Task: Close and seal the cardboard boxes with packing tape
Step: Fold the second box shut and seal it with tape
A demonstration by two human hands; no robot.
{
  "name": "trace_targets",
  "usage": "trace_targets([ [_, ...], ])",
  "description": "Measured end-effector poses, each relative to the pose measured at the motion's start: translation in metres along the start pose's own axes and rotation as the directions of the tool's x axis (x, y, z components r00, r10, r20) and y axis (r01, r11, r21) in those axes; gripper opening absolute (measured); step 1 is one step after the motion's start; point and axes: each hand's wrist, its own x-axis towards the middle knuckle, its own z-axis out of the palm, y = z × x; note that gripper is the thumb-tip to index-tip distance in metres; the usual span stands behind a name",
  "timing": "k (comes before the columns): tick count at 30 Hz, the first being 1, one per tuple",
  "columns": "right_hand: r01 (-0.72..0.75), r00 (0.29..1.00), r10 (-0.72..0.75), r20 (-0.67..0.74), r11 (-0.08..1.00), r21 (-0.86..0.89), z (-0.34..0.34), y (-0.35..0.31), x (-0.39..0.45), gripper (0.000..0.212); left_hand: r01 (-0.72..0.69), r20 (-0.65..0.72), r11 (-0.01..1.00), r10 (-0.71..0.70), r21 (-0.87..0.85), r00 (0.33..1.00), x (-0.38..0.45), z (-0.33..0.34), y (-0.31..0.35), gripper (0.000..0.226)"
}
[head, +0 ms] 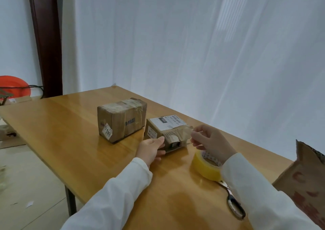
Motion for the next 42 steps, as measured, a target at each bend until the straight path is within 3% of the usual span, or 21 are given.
trace_targets([
  [4, 0.101, 0.995, -0.101, 0.002, 0.984, -0.146, 0.010, -0.009, 0.035, 0.009, 0.077, 0.059, 0.982, -0.068, -0.171, 0.996, 0.007, 0.015, 0.010, 0.018],
  [7, 0.080, 0.995, -0.084, -0.045, 0.993, -0.089, 0.017, -0.008, 0.062, 0.013, 0.149, 0.114, 0.949, -0.122, -0.278, 0.986, 0.015, 0.031, 0.008, 0.015],
  [11, 0.052, 0.998, -0.053, -0.043, 0.998, -0.037, 0.022, 0.000, 0.084, 0.012, 0.084, 0.066, 0.922, -0.064, -0.377, 0.996, 0.035, 0.034, 0.002, 0.007],
  [15, 0.119, 0.993, -0.118, 0.015, 0.987, -0.105, 0.034, 0.008, 0.099, 0.011, 0.045, 0.100, 0.953, -0.015, -0.299, 0.995, 0.058, 0.013, 0.004, 0.012],
  [21, 0.270, 0.962, -0.271, 0.026, 0.938, -0.217, 0.065, 0.017, 0.117, 0.017, 0.117, 0.238, 0.952, -0.048, -0.284, 0.970, 0.080, -0.017, 0.012, 0.032],
  [29, 0.266, 0.963, -0.268, 0.016, 0.944, -0.198, 0.074, 0.028, 0.134, 0.012, 0.181, 0.348, 0.921, -0.053, -0.345, 0.936, 0.089, -0.019, 0.009, 0.031],
  [32, 0.262, 0.965, -0.254, 0.066, 0.951, -0.163, 0.072, 0.029, 0.132, 0.010, 0.183, 0.362, 0.922, -0.051, -0.342, 0.931, 0.090, -0.018, 0.009, 0.028],
  [42, 0.235, 0.970, -0.238, 0.049, 0.970, 0.067, 0.066, 0.021, 0.124, 0.009, 0.125, 0.354, 0.931, 0.005, -0.343, 0.935, 0.091, -0.019, 0.007, 0.030],
])
